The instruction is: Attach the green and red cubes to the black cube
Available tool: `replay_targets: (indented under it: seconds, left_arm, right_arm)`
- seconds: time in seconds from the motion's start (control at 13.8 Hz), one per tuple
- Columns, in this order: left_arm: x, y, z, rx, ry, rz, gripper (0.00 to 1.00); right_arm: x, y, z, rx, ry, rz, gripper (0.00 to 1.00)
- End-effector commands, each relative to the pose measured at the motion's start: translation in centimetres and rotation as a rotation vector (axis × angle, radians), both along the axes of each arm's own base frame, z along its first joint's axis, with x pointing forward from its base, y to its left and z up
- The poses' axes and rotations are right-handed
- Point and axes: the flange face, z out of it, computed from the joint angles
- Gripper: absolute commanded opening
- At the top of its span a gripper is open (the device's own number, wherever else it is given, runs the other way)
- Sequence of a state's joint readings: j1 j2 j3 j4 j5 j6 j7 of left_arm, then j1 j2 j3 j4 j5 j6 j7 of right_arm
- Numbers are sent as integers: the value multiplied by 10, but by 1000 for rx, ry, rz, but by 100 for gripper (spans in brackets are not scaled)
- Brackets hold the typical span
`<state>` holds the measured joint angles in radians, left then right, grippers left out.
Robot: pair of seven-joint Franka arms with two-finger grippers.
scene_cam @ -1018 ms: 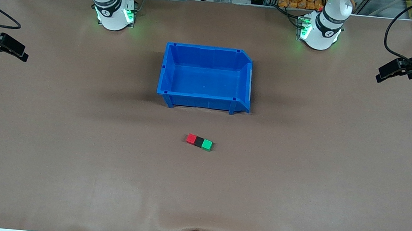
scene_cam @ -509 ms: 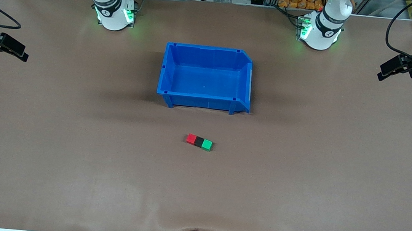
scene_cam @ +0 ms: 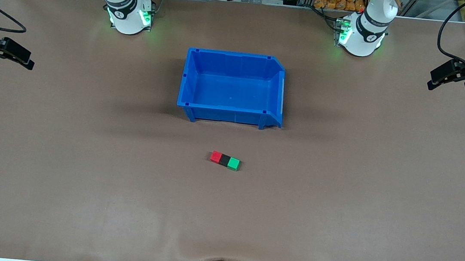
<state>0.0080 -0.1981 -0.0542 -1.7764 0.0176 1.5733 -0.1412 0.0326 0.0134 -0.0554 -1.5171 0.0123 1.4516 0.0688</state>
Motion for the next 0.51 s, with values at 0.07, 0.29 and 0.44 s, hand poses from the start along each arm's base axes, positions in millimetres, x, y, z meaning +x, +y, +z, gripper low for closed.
replay_targets:
  seconds: [0.07, 0.29, 0.44]
  left_arm:
    - [3, 2, 8, 13, -1, -16, 100]
    - [3, 3, 6, 19, 2, -16, 100]
    - [5, 1, 4, 19, 7, -20, 100]
  right_arm:
    - [0, 3, 1, -5, 3, 2, 100]
    - [0, 3, 2, -5, 1, 2, 100]
    - [1, 3, 0, -5, 3, 2, 100]
